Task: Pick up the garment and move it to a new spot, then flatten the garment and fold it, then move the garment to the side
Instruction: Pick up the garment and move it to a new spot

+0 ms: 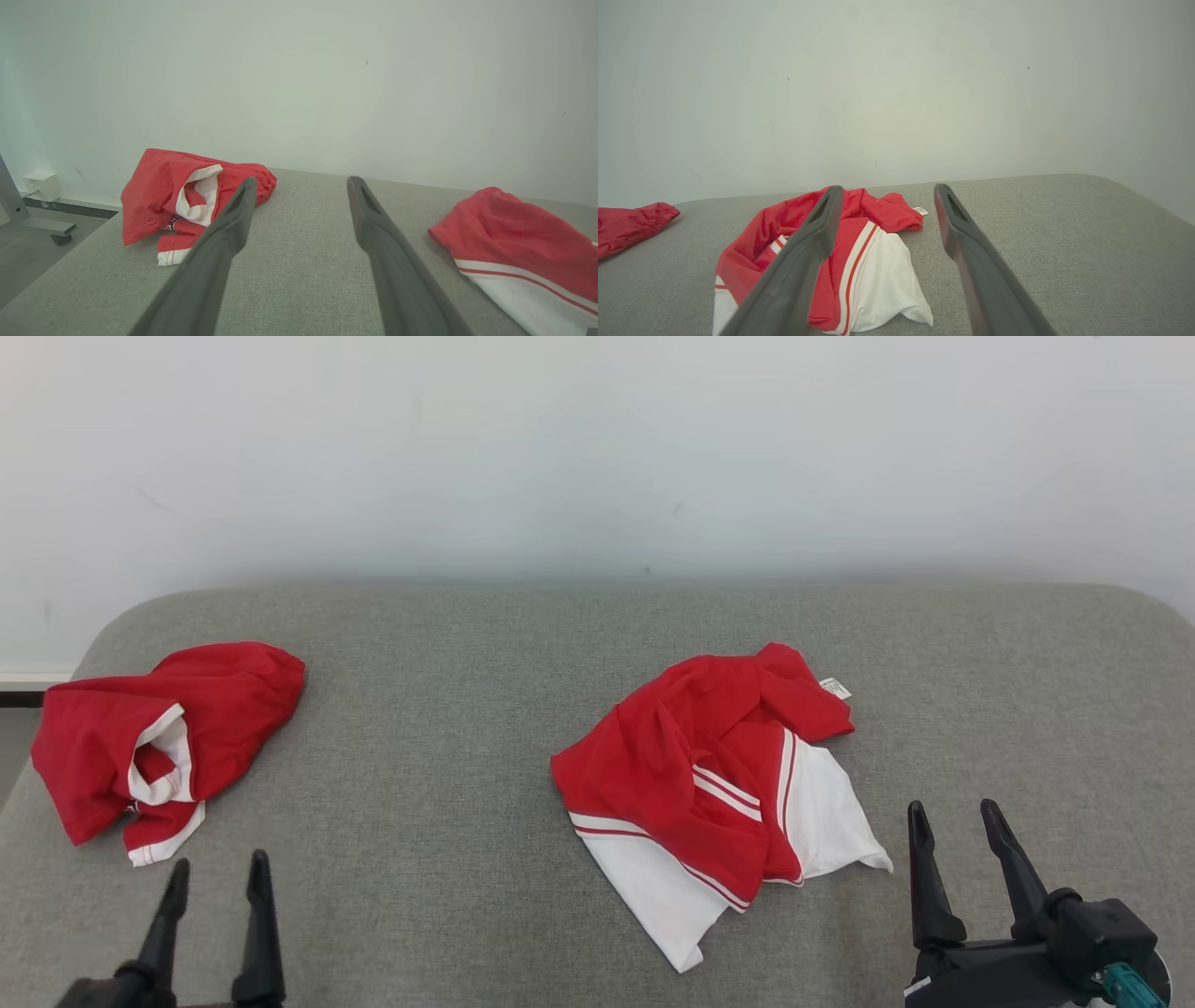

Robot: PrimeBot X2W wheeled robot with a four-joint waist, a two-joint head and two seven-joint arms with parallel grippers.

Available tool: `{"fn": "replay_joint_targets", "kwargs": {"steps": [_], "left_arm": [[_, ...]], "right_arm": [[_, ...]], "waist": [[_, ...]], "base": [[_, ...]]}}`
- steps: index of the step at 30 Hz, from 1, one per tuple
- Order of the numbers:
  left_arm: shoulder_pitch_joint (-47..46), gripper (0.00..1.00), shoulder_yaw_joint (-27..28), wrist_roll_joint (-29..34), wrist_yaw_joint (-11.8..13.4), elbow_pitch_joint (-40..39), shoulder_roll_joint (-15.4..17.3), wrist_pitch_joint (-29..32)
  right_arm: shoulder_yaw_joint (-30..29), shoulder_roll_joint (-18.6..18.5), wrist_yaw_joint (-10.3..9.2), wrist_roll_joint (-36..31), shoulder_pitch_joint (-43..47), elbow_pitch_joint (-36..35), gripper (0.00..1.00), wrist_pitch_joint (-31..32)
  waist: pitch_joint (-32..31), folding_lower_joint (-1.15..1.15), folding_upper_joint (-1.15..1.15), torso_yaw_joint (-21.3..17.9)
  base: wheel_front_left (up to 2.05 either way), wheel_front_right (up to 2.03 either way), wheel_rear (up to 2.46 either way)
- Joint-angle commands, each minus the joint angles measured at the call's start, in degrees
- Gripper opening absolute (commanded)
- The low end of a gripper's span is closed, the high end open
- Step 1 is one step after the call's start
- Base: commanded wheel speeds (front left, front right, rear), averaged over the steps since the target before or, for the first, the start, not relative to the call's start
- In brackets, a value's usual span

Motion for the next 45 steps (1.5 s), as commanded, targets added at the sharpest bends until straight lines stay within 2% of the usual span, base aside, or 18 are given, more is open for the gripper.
{"fn": "replay_joint_targets", "kwargs": {"steps": [1,7,19,30,45], "left_arm": [[0.9,1.0,-0.14,0.51,-0.32,-0.2,-0.68,-0.21],[1.95,1.0,-1.14,2.04,-1.65,0.86,-2.38,-0.21],[2.6,1.0,1.03,3.66,-3.57,1.07,-5.05,-0.21],[2.53,1.0,0.61,3.6,-4.55,1.88,-4.73,-0.21],[2.23,1.0,0.42,4.49,-4.5,2.7,-4.73,-0.21]], "right_arm": [[-0.22,0.04,-0.13,0.09,0.61,0.18,1.0,-0.32],[-0.02,0.04,-0.13,0.27,0.79,0.99,1.0,-0.32],[0.96,0.05,-0.13,1.66,1.94,2.63,1.0,-0.76],[0.95,0.05,-0.13,1.81,1.29,3.39,1.0,-1.07],[1.19,0.05,-0.13,1.84,1.46,3.71,1.0,-1.17]], "waist": [[-0.15,0.0,0.0,0.27],[-0.5,0.0,0.0,0.59],[-0.3,0.0,0.0,-0.01],[-0.04,0.0,0.0,0.19],[-0.3,0.0,0.0,0.75]], "base": [[0.0,0.0,0.0],[0.0,0.0,0.0],[0.0,0.0,0.0],[0.0,0.0,0.0],[0.0,0.0,0.0]]}}
